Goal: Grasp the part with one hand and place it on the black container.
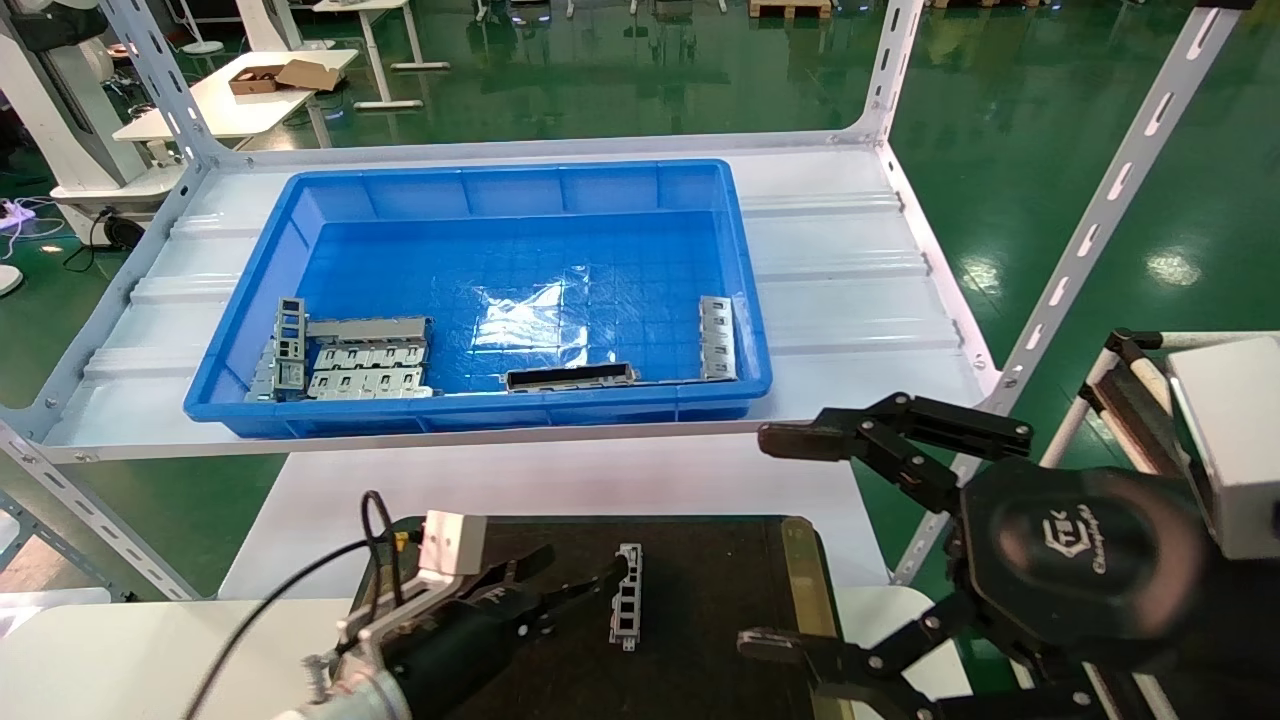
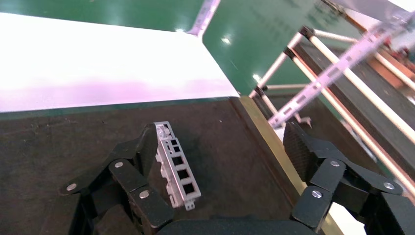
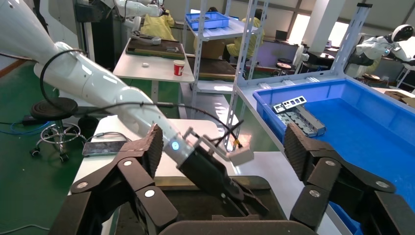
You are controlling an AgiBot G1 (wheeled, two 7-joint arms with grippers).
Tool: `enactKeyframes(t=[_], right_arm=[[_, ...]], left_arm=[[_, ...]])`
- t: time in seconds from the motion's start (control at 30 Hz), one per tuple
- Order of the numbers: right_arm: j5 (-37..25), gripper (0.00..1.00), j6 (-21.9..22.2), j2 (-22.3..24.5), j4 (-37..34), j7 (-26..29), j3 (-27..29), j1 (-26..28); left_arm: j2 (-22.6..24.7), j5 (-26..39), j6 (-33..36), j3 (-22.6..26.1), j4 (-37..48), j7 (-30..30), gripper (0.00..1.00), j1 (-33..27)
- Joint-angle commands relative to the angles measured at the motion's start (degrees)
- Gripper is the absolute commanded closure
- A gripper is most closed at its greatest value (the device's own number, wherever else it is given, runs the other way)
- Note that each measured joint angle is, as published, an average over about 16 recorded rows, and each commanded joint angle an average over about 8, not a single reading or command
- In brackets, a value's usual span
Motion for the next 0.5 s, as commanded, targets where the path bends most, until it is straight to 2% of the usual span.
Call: enactKeyframes(t=[0.03,0.23,0.5], right_arm=[[0.0,0.00,0.0,0.0,0.0,0.0,0.0,0.0],[0.0,0.00,0.0,0.0,0.0,0.0,0.0,0.0],[0.0,0.00,0.0,0.0,0.0,0.0,0.0,0.0]], left_arm=[[-2.0,-0.5,2.9,-1.5,-1.4,1.0,0.00,0.2],[-6.2,-5.3,13.1,-7.3,-1.7,8.0,0.00,1.3],[-9.0,-14.7,28.2,-16.2,0.2,21.5,0.00,4.1]])
